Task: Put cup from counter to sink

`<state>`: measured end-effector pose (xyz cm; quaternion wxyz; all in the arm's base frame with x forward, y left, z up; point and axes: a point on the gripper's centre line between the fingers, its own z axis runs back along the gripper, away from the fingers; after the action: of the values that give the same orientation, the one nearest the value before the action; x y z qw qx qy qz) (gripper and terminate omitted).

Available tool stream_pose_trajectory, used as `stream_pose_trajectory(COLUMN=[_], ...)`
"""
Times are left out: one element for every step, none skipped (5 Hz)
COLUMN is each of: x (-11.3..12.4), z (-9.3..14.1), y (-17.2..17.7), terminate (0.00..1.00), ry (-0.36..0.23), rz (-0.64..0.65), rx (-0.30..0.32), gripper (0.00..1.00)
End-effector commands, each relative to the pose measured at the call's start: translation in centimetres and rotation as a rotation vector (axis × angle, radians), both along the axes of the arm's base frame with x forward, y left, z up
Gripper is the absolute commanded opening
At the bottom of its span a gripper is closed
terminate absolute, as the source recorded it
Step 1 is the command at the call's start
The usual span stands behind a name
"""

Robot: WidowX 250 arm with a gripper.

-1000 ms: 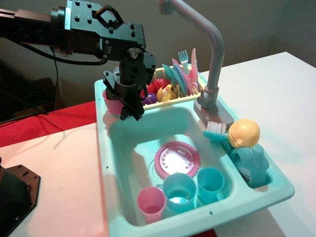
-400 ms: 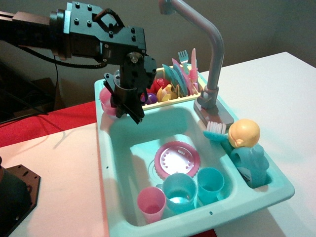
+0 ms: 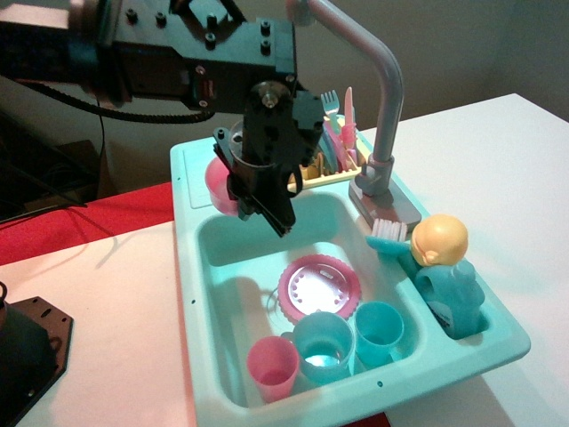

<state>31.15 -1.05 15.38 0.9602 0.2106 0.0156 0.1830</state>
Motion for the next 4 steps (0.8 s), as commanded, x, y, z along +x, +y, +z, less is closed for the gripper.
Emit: stream_pose_trajectory(x=[0.4,-0.4,-1.5,-1.7], z=[2.1,1.1,-0.1,-2.6], y=[-1.7,-2.0,-0.7,-0.2], terminate=[0.0,0.0,0.0,0.0], ry=[-0.082,-0.074,-0.06,-0.066], rz=[0.013,0.029,0.041,0.051], rx=[-0.041,-0.084,-0.076,-0.059], gripper=[0.0,0.0,0.0,0.0])
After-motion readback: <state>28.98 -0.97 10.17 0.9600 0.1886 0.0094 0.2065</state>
